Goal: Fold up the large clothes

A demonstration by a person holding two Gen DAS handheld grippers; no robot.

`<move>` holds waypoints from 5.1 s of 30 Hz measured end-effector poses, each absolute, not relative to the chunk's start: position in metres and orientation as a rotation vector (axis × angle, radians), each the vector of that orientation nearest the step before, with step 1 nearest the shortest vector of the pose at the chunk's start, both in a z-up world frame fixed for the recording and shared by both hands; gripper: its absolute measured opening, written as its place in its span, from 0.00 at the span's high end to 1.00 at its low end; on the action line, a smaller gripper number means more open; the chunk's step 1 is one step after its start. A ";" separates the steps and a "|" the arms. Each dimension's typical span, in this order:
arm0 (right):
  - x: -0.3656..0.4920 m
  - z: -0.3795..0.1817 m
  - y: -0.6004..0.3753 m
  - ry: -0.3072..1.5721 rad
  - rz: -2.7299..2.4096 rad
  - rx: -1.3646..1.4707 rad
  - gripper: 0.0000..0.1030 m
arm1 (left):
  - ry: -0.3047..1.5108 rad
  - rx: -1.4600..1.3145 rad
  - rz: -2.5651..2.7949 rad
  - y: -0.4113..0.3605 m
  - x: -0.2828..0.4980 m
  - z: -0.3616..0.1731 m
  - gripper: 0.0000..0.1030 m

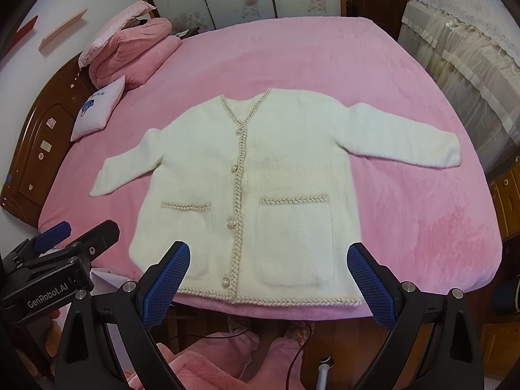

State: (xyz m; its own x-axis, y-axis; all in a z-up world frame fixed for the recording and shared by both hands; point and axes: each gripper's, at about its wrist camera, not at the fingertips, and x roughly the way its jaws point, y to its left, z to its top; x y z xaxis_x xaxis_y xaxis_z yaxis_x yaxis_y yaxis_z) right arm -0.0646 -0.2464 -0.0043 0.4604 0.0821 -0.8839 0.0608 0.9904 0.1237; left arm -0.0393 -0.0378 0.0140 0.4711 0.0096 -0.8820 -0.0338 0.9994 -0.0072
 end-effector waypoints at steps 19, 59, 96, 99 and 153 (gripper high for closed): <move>-0.079 -0.001 -0.297 1.023 -0.005 0.018 0.04 | 1.053 -0.343 0.103 -0.002 -0.067 0.015 0.02; 0.161 -0.139 0.143 1.373 0.115 0.058 0.04 | 0.981 -1.103 0.639 0.620 0.133 -0.274 0.20; 0.229 -0.156 0.004 1.231 0.092 0.295 0.04 | 0.642 -1.070 -0.246 0.341 0.237 -0.173 0.94; 0.250 -0.158 -0.033 1.160 0.059 0.336 0.04 | 0.786 -0.926 -0.269 0.261 0.261 -0.182 0.93; 0.362 -0.238 -0.224 1.142 -0.011 0.401 0.88 | 1.452 -0.432 0.504 0.276 0.154 -0.367 0.39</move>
